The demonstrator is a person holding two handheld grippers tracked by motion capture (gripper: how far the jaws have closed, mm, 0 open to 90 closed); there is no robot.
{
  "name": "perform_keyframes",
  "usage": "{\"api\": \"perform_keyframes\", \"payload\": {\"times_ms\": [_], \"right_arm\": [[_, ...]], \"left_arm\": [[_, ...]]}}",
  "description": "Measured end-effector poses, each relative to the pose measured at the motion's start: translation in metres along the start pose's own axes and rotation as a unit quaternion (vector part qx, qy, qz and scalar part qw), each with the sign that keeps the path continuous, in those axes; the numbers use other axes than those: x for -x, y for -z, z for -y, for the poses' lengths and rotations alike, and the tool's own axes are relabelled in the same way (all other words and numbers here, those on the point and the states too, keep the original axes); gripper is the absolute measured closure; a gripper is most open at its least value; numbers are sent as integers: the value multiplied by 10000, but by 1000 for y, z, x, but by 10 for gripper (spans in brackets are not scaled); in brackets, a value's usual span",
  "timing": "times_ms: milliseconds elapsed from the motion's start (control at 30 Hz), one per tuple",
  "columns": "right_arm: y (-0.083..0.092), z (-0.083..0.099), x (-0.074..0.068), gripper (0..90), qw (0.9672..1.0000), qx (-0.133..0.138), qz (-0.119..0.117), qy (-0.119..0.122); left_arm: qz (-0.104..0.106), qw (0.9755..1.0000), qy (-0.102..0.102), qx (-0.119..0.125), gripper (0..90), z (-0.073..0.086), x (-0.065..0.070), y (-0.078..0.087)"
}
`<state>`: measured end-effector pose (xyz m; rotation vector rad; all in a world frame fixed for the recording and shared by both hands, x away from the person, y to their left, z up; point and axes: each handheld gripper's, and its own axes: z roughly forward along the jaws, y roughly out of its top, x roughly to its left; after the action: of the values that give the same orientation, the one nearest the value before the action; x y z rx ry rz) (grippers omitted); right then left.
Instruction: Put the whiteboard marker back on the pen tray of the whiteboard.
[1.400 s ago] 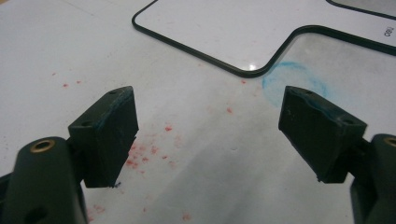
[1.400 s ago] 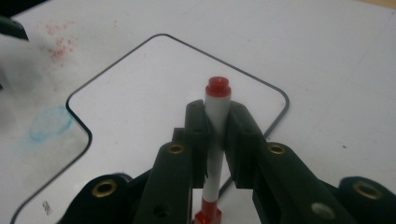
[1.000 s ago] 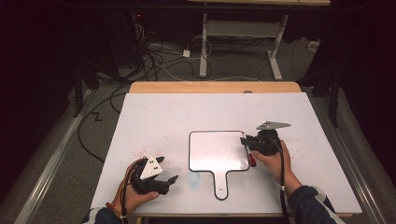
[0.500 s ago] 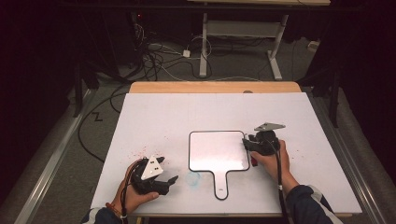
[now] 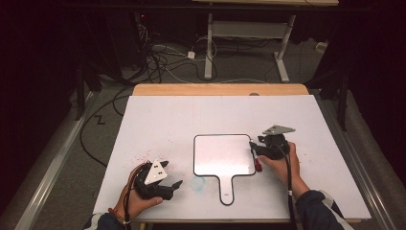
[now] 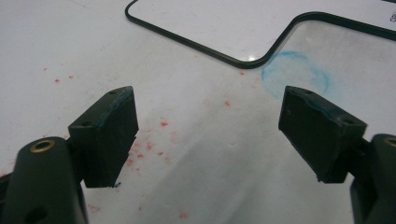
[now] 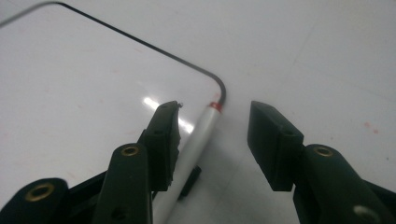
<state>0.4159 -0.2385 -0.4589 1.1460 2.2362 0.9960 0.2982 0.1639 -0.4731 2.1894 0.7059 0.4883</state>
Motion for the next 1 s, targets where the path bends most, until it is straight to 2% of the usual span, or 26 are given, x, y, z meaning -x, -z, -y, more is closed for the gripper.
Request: {"api": "perform_keyframes", "payload": {"times_ms": [100,267,400,433,500,600,667,733,867,1000], "right_arm": [[8,-3,-1,509,9996,172,86,190],[27,-4,-1,453,9973,620,-34,399],[48,-4,-3,403,9922,994,2,757],[54,-3,-3,392,9908,1108,17,781],[65,-2,-2,364,9890,1249,-106,779],[82,3,-2,346,9859,1410,-25,900],[92,9,0,340,9840,1516,41,935],[102,17,2,327,9825,1626,4,904],[120,39,6,322,9786,1866,127,864],[128,64,7,306,9815,1686,178,889]], "left_arm": [[-14,10000,13,-3,189,0,-1,0],[-26,10000,-10,-23,189,-1,0,-1],[-43,10000,39,-30,189,0,-2,-2],[-48,10000,45,-32,189,-1,-3,-2],[-82,9999,54,-32,189,-1,-3,-2],[-125,9999,52,-43,189,-1,-4,-3],[-143,9998,102,-35,189,-1,-5,-2],[-209,9997,124,-42,189,0,-5,-1],[-316,9993,209,-32,189,0,-7,0],[-412,9990,189,-42,189,-1,-5,0]]}}
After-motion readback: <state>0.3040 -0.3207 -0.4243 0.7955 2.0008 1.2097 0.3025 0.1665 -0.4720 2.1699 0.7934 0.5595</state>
